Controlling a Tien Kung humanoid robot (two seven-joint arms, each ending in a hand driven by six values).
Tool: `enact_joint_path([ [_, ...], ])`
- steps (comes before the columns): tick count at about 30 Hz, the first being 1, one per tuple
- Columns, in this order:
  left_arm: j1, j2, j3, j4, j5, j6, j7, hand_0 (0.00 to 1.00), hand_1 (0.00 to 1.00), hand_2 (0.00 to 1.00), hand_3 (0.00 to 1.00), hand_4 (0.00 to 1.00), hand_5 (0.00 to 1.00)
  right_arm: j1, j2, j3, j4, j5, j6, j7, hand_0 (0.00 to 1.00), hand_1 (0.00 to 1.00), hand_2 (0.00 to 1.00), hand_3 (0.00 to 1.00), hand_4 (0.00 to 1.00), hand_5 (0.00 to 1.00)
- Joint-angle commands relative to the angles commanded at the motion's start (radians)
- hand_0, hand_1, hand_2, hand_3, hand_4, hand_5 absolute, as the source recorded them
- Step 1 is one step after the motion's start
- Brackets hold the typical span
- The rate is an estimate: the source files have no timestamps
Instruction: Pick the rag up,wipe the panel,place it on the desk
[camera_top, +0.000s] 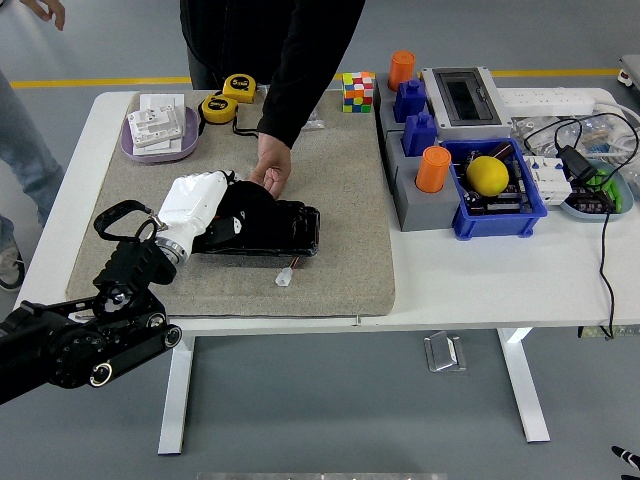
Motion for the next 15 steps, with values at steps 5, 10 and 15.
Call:
enact_joint_path([
  [5, -0.007, -0.013, 0.012, 0.001, -0.003, 0.001, 0.002, 0.2, 0.158, 0.529, 0.47, 0.117, 0.002, 0.002, -0.005, -0.002, 0.0, 0.0, 0.002, -0.002, 0.767, 0.575, 0.702, 0.614, 0.998, 0.562],
  [10, -0.013, -0.027, 0.024, -0.001, -0.008, 0.001, 0.006, 0.201, 0.158, 0.53, 0.471, 0.119, 0.002, 0.003, -0.009, -0.004, 0.0, 0.0, 0.003, -0.002, 0.767, 0.575, 0.702, 0.614, 0.998, 0.563],
  [15, -0.024, -0.045, 0.036, -0.005, -0.011, 0.001, 0.01, 0.201, 0.158, 0.531, 0.472, 0.122, 0.002, 0.003, -0.011, -0.009, 0.0, 0.001, 0.004, -0.003, 0.766, 0.575, 0.702, 0.614, 0.998, 0.562],
])
